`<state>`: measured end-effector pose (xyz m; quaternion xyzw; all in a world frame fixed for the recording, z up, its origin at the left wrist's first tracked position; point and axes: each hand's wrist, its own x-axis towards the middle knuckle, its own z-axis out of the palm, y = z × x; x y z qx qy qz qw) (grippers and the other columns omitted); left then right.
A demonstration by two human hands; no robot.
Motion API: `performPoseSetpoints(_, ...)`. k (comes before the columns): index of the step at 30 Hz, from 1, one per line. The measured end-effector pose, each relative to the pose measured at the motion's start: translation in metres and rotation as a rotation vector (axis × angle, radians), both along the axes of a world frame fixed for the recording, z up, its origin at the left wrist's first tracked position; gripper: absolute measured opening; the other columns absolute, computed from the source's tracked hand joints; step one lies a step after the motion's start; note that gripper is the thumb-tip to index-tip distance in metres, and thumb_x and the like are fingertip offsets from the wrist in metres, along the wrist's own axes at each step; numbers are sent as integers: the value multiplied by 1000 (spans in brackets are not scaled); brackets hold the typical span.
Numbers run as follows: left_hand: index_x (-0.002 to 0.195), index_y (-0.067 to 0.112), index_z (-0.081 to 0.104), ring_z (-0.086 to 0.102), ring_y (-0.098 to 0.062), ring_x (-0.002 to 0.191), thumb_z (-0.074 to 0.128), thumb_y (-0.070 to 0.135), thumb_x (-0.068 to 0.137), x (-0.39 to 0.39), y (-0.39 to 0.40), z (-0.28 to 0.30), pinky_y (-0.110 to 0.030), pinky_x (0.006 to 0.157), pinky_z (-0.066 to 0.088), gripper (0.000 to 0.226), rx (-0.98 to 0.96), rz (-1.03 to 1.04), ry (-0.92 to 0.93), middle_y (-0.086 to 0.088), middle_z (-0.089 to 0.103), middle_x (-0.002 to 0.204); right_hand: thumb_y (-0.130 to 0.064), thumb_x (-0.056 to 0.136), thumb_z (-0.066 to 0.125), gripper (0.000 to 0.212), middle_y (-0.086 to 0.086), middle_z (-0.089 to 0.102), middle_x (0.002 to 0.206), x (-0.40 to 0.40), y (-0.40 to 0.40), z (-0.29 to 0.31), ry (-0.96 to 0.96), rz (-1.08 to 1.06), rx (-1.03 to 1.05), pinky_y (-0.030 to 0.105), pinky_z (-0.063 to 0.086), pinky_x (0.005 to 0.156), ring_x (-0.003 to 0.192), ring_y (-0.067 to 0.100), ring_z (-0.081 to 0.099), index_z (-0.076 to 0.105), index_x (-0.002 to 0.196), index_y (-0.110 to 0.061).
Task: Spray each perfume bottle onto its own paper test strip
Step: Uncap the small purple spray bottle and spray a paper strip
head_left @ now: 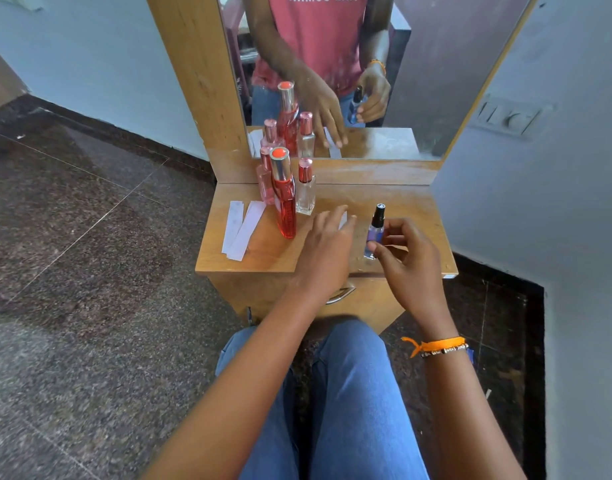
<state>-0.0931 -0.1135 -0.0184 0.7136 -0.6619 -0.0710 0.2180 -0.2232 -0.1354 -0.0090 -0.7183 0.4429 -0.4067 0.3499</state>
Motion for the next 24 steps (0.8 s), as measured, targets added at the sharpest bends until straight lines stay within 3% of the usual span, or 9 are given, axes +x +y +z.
performPoseSetpoints(2, 141, 2, 32, 22, -29, 138, 50, -9, 84, -3, -2, -5, -36, 112, 25, 60, 118, 22, -37, -13, 28, 151, -6, 82, 70, 25, 4, 63, 90, 0, 0, 1, 1, 1, -7, 14, 47, 71, 84, 19, 62, 55, 95, -20)
performPoseSetpoints(3, 137, 1, 38, 26, -28, 136, 49, -8, 85, -4, -2, -7, -35, 110, 28, 54, 101, 43, -23, -13, 35, 147, -5, 82, 70, 25, 3, 62, 90, -1, 1, 1, -4, 0, -7, 13, 47, 71, 84, 19, 62, 54, 95, -20)
performPoseSetpoints(5, 119, 2, 57, 44, -26, 121, 51, -3, 87, -4, -2, -8, -30, 95, 39, 33, -29, 98, 22, -11, 55, 129, -4, 82, 69, 25, 2, 62, 90, -2, 1, 2, -17, -7, 0, 10, 46, 71, 84, 19, 62, 55, 96, -20)
performPoseSetpoints(7, 100, 4, 65, 52, -24, 103, 54, 1, 87, -3, -3, -6, -27, 81, 41, 17, -108, 153, 85, -7, 62, 110, -5, 82, 68, 24, 1, 62, 91, -4, 1, 3, -21, -12, 10, 9, 46, 71, 84, 17, 62, 55, 97, -19)
performPoseSetpoints(10, 92, 7, 65, 54, -23, 99, 58, -1, 84, -1, -6, -5, -31, 80, 47, 13, -116, 195, 158, -6, 62, 103, -6, 83, 68, 22, 1, 62, 92, -7, 0, 4, -32, -16, 27, 9, 46, 72, 85, 13, 62, 57, 98, -17)
performPoseSetpoints(15, 120, 9, 54, 56, -25, 108, 64, -8, 77, 0, -11, -2, -33, 86, 50, 48, -94, 301, 318, -10, 60, 116, -5, 83, 68, 21, 1, 63, 94, -9, -1, 6, -33, -20, 59, 7, 45, 71, 85, 8, 61, 60, 101, -10)
performPoseSetpoints(18, 126, 10, 48, 58, -25, 106, 70, -6, 73, 4, -11, 1, -37, 87, 52, 59, -34, 324, 430, -10, 57, 121, -4, 83, 68, 19, 1, 62, 93, -10, -1, 6, -14, 7, 59, 7, 45, 71, 86, 10, 62, 58, 97, -12)
performPoseSetpoints(24, 129, 12, 44, 62, -23, 93, 74, -3, 71, 6, -5, 6, -38, 82, 53, 67, 34, 389, 634, -8, 63, 103, -5, 89, 59, 16, 5, 67, 99, -6, 1, 2, -72, 68, 177, 26, 50, 80, 95, 15, 63, 52, 102, -9)
